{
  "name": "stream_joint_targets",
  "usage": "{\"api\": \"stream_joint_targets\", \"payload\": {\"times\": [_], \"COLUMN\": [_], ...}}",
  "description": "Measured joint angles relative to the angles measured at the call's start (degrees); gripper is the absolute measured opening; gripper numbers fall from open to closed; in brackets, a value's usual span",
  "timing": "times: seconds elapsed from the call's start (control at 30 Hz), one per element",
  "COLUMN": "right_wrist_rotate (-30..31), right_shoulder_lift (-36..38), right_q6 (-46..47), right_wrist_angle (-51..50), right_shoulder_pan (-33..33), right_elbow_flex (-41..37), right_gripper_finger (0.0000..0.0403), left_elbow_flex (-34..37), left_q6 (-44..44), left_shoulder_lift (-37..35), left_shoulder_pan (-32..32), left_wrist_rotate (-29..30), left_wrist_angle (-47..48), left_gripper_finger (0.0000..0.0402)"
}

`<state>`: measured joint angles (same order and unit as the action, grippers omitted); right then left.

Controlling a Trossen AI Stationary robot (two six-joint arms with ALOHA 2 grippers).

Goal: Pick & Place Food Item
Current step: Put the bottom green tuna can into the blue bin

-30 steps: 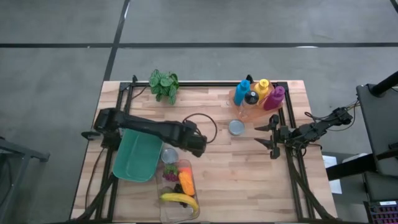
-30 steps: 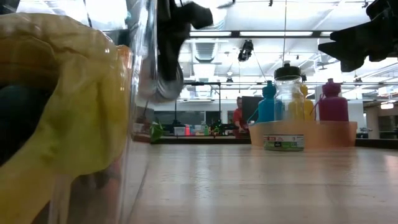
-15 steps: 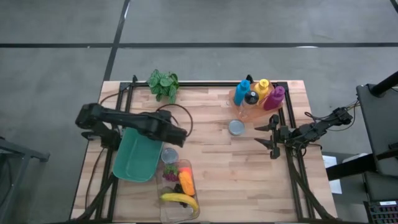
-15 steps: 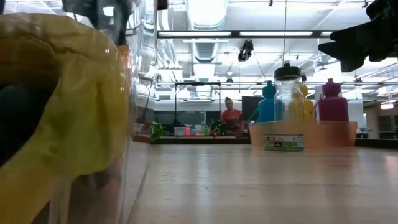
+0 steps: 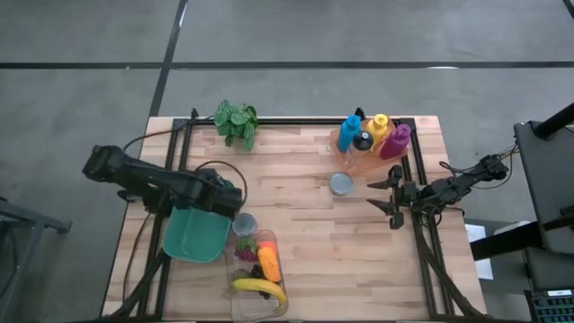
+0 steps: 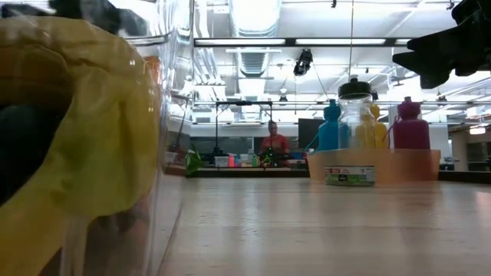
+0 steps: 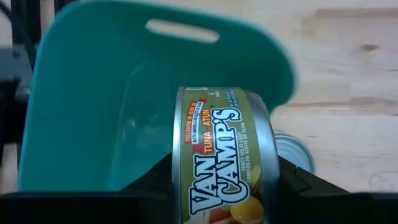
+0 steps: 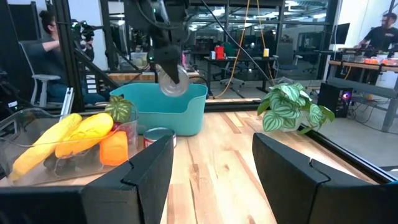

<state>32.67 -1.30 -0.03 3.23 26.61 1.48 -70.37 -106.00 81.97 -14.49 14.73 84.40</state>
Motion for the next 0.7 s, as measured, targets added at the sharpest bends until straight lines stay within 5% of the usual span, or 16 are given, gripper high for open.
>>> {"api": "stream_joint_targets", "payload": {"times": [0.4, 0.7], "right_wrist_rotate": [0.0, 0.0], "right_shoulder_lift": [0.0, 0.0], "right_q6": [0.0, 0.0], "right_wrist_angle": [0.0, 0.0], "right_shoulder_pan": [0.0, 0.0], "right_elbow_flex": [0.0, 0.0], "right_gripper_finger": [0.0217, 0.0217], "left_elbow_flex": [16.6, 22.2], "left_q6": [-5.5, -5.5], "left_shoulder_lift": [-6.3, -7.3], "left_shoulder_pan": [-0.7, -0.7], "left_wrist_rotate": [-5.6, -7.1], "left_wrist_angle": [-12.3, -16.6], "left_gripper_finger": [0.0140, 0.0148]}}
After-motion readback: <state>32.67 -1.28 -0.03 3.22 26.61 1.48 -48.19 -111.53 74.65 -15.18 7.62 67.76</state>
